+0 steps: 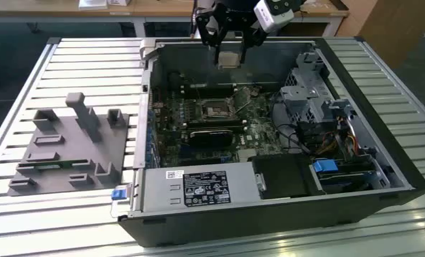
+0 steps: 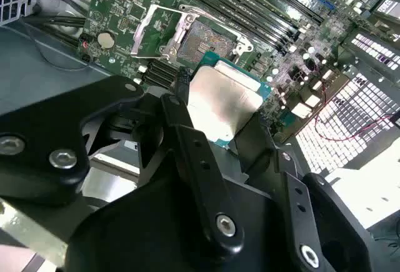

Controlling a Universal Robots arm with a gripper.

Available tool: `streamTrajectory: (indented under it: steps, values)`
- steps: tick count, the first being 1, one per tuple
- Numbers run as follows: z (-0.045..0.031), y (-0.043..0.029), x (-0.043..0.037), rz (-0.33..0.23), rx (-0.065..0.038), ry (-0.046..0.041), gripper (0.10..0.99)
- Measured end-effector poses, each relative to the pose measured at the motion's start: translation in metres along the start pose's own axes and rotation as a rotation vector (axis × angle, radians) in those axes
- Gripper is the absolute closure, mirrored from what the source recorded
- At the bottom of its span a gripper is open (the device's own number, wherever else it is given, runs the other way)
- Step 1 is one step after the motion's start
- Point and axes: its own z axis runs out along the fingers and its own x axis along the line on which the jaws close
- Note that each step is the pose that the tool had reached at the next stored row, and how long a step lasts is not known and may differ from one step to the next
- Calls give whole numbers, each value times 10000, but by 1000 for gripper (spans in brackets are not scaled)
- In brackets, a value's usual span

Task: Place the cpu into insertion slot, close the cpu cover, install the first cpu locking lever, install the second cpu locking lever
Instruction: 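Place the cpu into insertion slot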

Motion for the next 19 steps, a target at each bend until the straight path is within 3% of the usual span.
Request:
streamTrajectory:
  steps: [10, 15, 19]
  values:
    - [0, 6, 0, 40, 3, -3, 545]
    - [3, 10, 9, 559, -9, -50, 545]
    - [6, 15, 74, 794, -14, -71, 545]
